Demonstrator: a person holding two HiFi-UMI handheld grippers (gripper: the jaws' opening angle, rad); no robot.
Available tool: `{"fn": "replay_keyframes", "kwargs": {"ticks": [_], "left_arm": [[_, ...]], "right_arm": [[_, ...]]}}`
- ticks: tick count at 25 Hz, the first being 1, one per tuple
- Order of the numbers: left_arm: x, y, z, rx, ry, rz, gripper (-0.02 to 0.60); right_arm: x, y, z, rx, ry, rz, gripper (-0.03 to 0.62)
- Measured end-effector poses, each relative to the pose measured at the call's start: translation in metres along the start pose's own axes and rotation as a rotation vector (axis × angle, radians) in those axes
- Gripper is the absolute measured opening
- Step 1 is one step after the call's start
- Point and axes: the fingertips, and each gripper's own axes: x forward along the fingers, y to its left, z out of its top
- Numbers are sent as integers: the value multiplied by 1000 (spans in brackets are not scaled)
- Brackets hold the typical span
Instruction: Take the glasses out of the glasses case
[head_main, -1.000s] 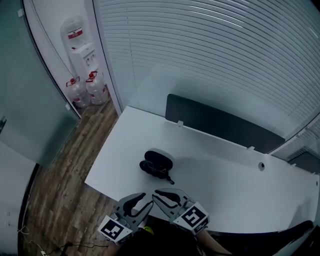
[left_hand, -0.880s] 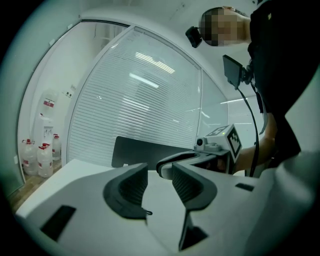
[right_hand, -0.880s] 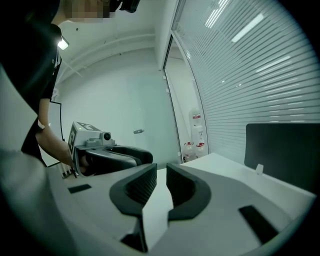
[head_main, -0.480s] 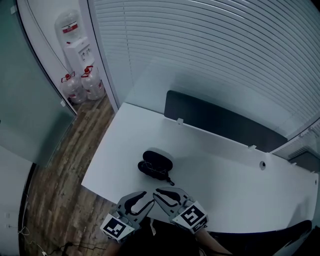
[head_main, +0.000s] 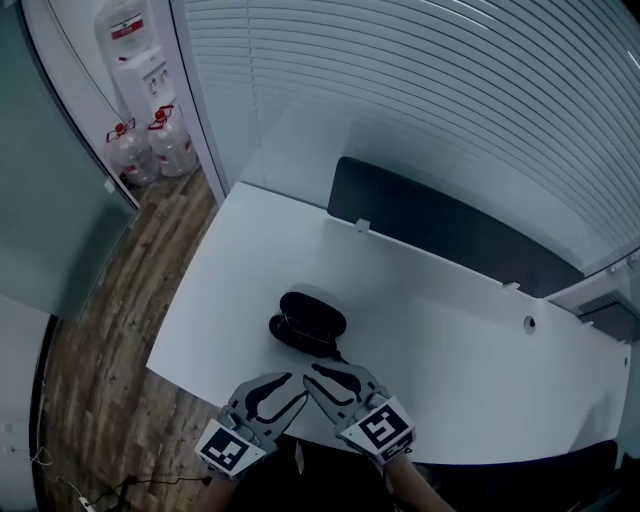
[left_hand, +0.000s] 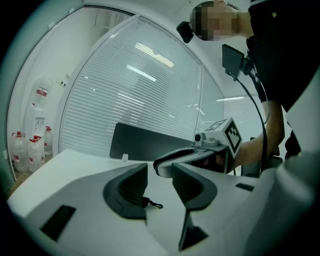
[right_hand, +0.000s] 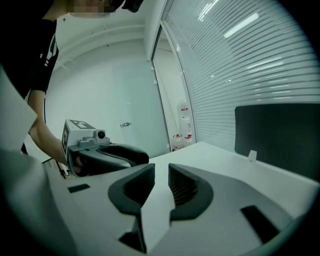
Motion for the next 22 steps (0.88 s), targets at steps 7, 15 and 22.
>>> {"fn": "replay_keyframes", "kwargs": {"ticks": [7,15,22], "left_arm": [[11,18,-16,-25,2,19,146],[20,37,-35,-41,10,27,146],[25,56,-48,-53,-1,40,155]], "right_arm": [[17,-16,-14,7,27,-4,78],[36,-30,-31,-7,71,-1,87],[50,-45,-50,-68,145,-14,97]]}}
